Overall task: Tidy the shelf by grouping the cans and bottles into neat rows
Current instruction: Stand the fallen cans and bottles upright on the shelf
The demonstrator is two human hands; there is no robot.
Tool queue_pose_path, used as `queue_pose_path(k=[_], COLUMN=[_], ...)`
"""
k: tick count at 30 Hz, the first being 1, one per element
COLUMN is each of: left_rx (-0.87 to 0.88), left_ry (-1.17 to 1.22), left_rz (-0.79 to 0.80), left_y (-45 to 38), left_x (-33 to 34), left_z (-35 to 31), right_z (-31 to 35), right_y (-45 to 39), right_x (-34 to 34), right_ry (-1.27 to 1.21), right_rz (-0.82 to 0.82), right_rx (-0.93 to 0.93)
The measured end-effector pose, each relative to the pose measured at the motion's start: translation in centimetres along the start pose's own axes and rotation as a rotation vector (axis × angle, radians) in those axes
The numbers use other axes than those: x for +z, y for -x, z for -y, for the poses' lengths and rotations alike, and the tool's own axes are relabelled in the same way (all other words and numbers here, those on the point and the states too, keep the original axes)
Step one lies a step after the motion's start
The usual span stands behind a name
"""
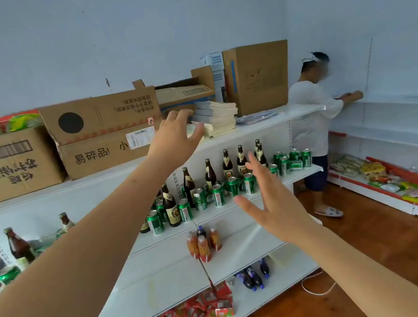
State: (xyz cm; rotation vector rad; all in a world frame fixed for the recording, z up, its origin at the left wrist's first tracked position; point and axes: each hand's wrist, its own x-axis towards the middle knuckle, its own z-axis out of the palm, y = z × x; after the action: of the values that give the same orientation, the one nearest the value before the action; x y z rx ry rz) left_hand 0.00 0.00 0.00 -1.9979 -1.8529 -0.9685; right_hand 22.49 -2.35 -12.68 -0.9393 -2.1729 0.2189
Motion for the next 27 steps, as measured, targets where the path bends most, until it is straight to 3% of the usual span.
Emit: queue_pose_path(k=[8, 19, 27], left_rx=[0.130, 0.034, 0.003], left_ry=[0.031, 0.263, 0.272], left_rz=[0.097, 0.205, 0.316], left_y=[-3.5, -10.9, -15.5], left_x=[9.2, 24.6, 35.4], left_z=[-4.2, -12.4, -13.5], right_z=[-6.8, -22.2, -32.3], right_y=[1.3, -0.1, -2.5], right_x=[-1.5, -6.1, -6.1], right_ry=[-0.004, -0.073, -0.119], right_rz=[-0.058, -0.095, -0.116], right_rx=[0.147, 0.284, 0.396])
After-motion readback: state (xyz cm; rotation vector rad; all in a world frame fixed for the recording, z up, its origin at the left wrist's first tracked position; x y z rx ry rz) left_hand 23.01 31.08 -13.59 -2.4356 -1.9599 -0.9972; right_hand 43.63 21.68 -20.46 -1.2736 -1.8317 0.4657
